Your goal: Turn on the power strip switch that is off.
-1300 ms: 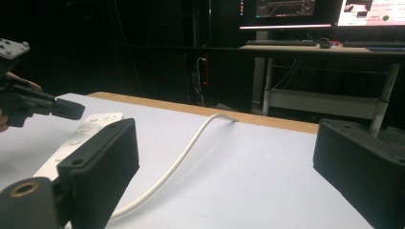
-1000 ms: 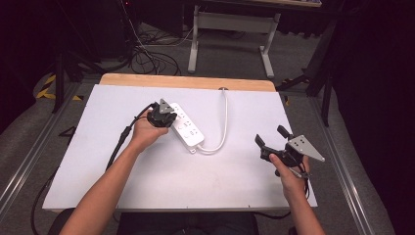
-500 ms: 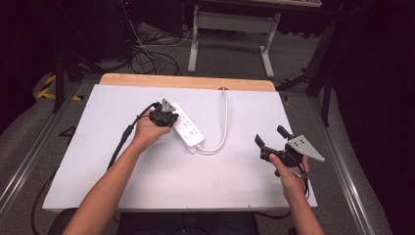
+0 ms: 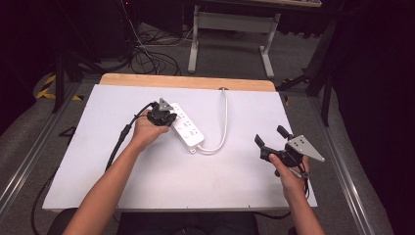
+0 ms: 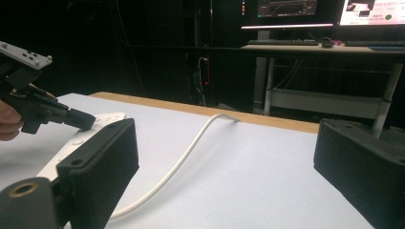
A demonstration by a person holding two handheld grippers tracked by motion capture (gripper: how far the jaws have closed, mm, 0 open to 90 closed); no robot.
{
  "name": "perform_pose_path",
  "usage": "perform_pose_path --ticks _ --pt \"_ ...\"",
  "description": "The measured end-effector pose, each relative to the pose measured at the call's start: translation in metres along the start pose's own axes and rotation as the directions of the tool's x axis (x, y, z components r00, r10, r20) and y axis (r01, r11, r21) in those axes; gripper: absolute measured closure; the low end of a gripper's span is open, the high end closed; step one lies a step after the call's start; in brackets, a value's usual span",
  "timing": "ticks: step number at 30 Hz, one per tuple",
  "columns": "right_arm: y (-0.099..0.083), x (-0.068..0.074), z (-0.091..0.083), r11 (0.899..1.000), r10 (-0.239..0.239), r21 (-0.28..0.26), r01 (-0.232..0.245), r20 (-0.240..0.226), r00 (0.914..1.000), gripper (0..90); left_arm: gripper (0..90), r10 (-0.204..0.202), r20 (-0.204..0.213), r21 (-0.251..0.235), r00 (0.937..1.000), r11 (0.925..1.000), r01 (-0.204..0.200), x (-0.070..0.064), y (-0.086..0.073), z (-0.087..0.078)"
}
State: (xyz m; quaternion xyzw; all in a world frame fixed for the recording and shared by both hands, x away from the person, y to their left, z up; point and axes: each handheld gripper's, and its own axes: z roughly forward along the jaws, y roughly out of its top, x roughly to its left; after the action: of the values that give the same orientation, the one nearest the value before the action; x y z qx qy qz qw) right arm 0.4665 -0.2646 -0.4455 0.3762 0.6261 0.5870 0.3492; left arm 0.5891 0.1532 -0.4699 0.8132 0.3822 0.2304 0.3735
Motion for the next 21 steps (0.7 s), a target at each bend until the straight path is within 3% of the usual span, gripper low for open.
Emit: perform_pose_path --ticks 2,16,18,21 --pt "0.0003 0.0 -0.0005 1.0 0.002 -0.003 -0.002 -0.001 1.0 8.5 90.0 0.013 -0.014 0.003 0.9998 0.9999 -0.013 -0.0013 0.0005 0.0001" --pt "0.0013 0.0005 -0.0016 1.0 -0.001 -0.005 0.001 0.0 1.0 8.5 90.0 -0.013 -0.008 -0.001 0.9999 0.9999 0.013 -0.0016 -0.0013 0.0024" --pt "0.0018 0.0007 -0.0023 1.0 0.005 -0.009 -0.005 -0.001 1.0 8.5 90.0 -0.009 -0.005 -0.003 0.9999 1.0 0.009 -0.0026 -0.0019 0.0025" --pt "0.0021 0.0 -0.003 1.0 0.004 -0.011 -0.004 0.0 1.0 8.5 90.0 0.017 -0.037 0.005 0.9992 0.9998 -0.017 -0.0063 -0.001 0.0024"
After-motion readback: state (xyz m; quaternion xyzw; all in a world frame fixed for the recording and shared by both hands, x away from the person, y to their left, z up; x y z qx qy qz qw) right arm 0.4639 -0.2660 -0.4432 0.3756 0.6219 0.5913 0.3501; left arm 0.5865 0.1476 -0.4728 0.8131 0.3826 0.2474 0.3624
